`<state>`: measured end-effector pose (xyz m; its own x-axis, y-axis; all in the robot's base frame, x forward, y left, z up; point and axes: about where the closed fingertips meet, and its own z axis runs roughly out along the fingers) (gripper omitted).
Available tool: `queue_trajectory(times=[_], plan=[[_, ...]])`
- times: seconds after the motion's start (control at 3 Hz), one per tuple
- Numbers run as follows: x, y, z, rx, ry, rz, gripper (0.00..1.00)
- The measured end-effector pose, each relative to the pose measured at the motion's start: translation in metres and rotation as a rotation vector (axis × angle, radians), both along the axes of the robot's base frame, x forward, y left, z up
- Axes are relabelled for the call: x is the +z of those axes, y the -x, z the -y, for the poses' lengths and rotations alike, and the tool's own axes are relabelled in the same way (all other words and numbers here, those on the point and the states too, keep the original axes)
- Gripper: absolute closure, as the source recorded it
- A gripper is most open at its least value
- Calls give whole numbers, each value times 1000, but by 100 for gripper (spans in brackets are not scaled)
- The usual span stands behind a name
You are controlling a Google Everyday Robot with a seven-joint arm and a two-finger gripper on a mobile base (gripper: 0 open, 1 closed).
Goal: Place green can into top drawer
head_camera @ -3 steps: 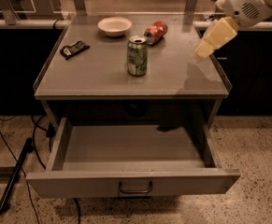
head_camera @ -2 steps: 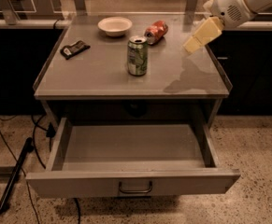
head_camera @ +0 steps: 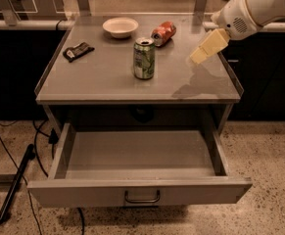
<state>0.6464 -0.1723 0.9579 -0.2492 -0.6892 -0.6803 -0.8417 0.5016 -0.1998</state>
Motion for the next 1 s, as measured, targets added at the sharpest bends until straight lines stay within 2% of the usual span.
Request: queue_trajectory(times=[0.33,1.0], plan=[[-31,-2,-14,-7,-63,-30,0],[-66,-20,-64,24,-190,-24,0]])
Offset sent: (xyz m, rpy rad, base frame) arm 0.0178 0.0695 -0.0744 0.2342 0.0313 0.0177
